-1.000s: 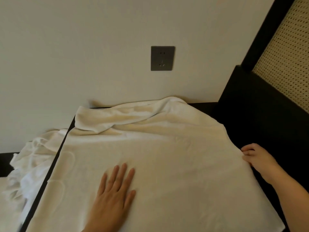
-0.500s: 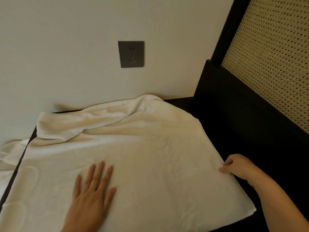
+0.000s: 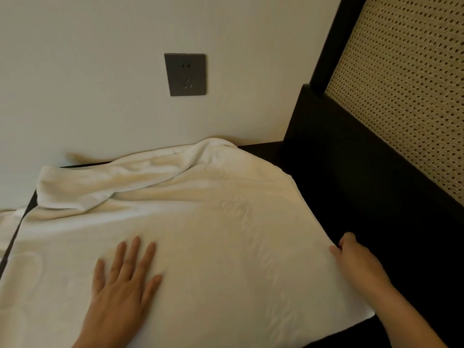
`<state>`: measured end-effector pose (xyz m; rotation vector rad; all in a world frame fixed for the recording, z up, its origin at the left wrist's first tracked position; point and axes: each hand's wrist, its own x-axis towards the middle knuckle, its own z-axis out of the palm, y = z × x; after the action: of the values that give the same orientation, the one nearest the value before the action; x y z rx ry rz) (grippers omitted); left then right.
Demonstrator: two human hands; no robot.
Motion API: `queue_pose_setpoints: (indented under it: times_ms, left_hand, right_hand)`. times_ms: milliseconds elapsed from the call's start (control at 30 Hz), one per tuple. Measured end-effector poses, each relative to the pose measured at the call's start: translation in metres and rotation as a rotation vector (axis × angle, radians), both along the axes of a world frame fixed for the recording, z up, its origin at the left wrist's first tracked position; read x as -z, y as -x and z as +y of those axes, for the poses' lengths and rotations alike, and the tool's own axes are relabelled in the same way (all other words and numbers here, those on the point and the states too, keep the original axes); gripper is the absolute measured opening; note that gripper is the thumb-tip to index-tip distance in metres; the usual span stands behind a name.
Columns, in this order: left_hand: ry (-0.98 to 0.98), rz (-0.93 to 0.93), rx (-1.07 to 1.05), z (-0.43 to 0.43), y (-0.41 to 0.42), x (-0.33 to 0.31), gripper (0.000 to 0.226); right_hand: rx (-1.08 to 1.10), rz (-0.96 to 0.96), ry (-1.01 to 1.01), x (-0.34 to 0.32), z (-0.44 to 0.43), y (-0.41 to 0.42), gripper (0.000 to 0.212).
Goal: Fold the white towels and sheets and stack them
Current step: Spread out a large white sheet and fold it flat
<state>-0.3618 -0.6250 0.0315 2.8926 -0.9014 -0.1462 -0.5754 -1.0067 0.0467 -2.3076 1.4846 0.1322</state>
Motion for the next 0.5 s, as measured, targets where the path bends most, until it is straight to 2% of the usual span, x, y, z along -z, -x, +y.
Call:
queue_pose_setpoints:
  times_ms: [133,233,500]
  left_hand:
    - [-0.019,-0.017,0.0,0.003,-0.003,0.005,0.078]
    - [-0.026,-0.008,0.01,0.003,-0.005,0.007,0.074]
    - [-0.036,-0.007,-0.009,0.001,-0.003,0.003,0.075]
  right_hand:
    - [-0.079,-0.009,0.311,0.016,0.013,0.006,0.019]
    - [-0.093,-0.086,0.333,0.015,0.005,0.006,0.018]
    - [-0.181,0.003,0.462,0.009,0.01,0.016,0.019]
